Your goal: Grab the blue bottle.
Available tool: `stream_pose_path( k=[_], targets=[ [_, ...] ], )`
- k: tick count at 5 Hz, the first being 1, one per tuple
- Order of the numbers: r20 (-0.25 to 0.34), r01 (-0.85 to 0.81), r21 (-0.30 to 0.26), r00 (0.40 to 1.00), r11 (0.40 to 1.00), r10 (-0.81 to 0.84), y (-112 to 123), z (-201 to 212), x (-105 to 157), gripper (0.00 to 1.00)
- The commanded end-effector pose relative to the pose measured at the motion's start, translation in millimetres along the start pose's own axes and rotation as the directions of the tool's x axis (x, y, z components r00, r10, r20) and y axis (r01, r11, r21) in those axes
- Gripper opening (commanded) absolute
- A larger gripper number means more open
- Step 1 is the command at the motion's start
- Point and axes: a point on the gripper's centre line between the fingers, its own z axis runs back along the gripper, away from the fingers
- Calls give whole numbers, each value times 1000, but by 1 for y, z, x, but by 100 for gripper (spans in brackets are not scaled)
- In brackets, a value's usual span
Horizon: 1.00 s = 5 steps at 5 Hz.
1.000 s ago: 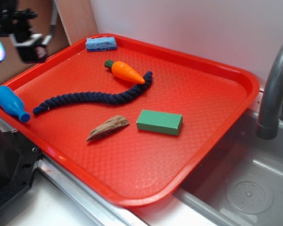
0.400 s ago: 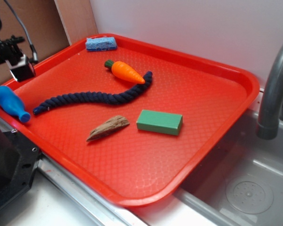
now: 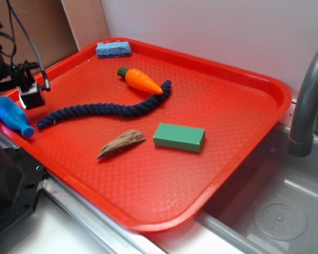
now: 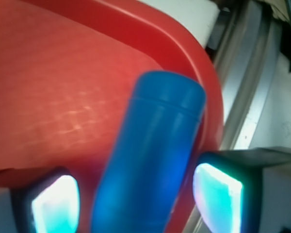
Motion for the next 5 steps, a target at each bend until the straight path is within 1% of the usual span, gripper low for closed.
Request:
stream_pose_path(
  k=[1, 2, 3, 4, 5],
  targets=[
    [9, 17, 67, 1000, 998, -17, -9, -18, -3, 100],
    [11, 43, 105, 999, 994, -44, -16, -24, -4, 100],
    [12, 85, 112, 996, 990, -87, -24, -28, -6, 100],
    [-26, 182, -45, 983, 982, -184, -26, -42, -9, 100],
    [-17, 225, -71, 974, 972, -226, -27, -51, -17, 0]
  ],
)
